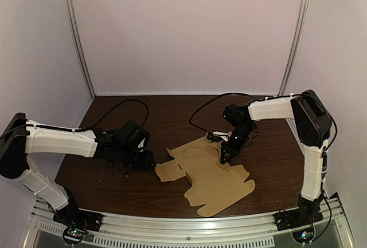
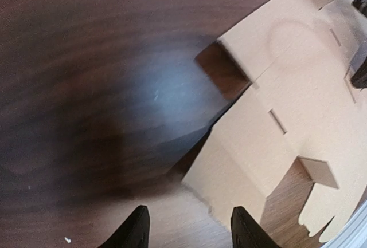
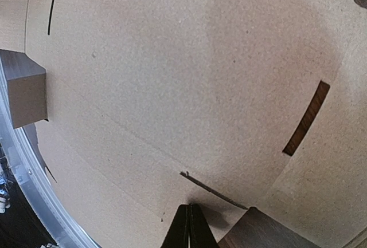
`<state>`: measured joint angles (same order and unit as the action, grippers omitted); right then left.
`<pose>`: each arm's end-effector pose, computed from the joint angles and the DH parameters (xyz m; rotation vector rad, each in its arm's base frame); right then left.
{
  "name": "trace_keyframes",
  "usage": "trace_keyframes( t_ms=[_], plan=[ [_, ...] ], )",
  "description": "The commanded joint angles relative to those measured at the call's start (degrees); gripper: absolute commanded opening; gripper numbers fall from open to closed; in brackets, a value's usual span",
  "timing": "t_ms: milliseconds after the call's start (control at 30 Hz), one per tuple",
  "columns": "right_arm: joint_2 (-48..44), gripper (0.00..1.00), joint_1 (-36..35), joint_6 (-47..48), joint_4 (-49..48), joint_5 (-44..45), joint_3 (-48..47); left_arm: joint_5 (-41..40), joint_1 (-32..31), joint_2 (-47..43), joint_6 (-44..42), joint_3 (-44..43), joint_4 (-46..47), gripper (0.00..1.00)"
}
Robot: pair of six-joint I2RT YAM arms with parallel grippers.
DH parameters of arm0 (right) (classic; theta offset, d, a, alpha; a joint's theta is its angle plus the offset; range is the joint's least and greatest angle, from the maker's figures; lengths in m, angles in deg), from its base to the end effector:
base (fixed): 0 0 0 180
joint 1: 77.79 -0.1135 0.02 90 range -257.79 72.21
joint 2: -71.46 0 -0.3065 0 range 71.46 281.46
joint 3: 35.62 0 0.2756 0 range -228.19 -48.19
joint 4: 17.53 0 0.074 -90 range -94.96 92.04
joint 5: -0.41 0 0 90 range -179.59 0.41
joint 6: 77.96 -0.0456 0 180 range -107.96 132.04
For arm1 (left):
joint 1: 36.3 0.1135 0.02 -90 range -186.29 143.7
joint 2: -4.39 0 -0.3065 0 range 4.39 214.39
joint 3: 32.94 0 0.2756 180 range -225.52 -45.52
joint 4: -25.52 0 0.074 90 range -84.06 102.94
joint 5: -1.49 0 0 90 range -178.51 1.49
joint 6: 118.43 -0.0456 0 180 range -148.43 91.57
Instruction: Fold the paper box
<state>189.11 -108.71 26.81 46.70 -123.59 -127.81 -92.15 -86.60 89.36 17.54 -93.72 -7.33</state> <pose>0.3401 0.2334 0.1547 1.1409 -2.7018 -0.8889 0.2000 -0.2363 0.2056 0.0756 2.6612 -0.5301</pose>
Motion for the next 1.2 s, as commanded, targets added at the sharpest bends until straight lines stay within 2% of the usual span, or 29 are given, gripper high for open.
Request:
trace_keyframes(
  t_ms=[0, 133, 300, 467, 600, 733, 900, 1033, 1167],
  plan=[
    [5.69, 0.03, 0.31, -0.27, -1.20, 8.55, 3.50, 0.24, 0.11, -4.86, 8.07, 5.42, 4.19, 0.52],
    [5.70, 0.04, 0.41, -0.12, -1.12, 8.28, 3.55, 8.51, -0.17, -4.77, 12.68, 9.42, 11.98, 0.55],
    [5.70, 0.04, 0.50, 0.05, -0.95, 8.16, 3.24, 8.18, -0.83, -3.47, 13.69, 9.35, 10.60, 0.56],
    [5.60, 0.04, 0.50, 0.26, -1.01, 7.87, 3.45, 9.67, -0.85, 0.54, 13.70, 8.30, 11.75, 0.51],
    [5.28, 0.05, 0.51, 0.51, -0.95, 7.62, 3.58, 11.18, -0.89, 3.36, 14.05, 7.43, 14.28, 0.41],
    [4.65, 0.05, 0.51, 0.85, -1.12, 7.09, 3.92, 10.81, -0.89, 4.95, 12.99, 5.89, 15.08, 0.25],
    [-0.14, 0.10, 0.48, 1.74, 0.56, 6.24, 3.55, 8.79, -0.89, 7.66, 7.24, 1.37, 12.97, 0.02],
    [-8.57, 0.11, 0.56, 5.20, 4.99, 6.36, 1.49, 6.80, -0.92, 10.66, -0.16, -3.52, 10.25, 0.00],
    [-18.46, 0.21, 0.59, 10.58, 11.57, 8.14, -4.10, 6.17, -0.94, 11.29, -9.28, -7.11, 9.40, 0.00]
  ],
)
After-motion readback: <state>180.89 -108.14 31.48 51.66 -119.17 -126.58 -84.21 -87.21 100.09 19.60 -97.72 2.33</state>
